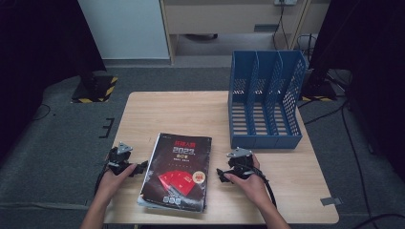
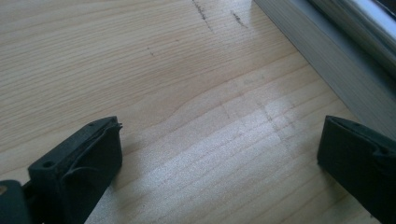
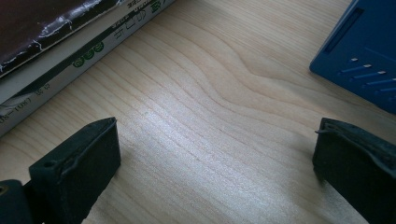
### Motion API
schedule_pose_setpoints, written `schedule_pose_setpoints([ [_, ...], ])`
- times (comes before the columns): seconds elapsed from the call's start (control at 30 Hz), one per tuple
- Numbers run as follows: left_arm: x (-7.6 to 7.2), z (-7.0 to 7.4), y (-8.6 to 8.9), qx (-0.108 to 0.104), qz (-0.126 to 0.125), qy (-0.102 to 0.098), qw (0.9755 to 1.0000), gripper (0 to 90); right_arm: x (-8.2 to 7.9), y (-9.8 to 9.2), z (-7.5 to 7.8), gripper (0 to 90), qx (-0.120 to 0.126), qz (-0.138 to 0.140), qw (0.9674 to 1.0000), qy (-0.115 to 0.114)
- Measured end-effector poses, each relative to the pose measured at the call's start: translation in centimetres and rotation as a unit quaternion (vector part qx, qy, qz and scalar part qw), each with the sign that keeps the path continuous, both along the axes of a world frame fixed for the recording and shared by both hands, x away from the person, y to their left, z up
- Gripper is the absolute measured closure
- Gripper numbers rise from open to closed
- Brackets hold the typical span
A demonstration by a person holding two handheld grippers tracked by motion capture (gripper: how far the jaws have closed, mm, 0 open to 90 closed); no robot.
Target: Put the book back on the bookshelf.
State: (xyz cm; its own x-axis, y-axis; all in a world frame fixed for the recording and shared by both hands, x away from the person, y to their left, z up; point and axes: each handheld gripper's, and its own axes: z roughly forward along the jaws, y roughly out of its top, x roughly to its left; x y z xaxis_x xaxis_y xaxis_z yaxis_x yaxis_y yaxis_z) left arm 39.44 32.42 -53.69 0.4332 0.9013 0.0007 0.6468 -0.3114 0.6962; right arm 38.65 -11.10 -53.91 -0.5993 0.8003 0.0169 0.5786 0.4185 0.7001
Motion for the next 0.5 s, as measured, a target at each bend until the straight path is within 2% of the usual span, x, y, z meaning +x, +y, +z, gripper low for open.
schedule_pose_setpoints([
  [0.4,-0.01,0.01,-0.03,-0.001,0.0,0.0,1.0,0.0,-0.01,-0.04,0.01,3.2,0.002,-0.002,1.0,-0.001],
  [0.5,-0.05,0.1,-0.13,-0.006,-0.006,0.0,1.0,1.9,-0.01,-0.3,0.29,11.6,0.005,-0.001,1.0,-0.002],
])
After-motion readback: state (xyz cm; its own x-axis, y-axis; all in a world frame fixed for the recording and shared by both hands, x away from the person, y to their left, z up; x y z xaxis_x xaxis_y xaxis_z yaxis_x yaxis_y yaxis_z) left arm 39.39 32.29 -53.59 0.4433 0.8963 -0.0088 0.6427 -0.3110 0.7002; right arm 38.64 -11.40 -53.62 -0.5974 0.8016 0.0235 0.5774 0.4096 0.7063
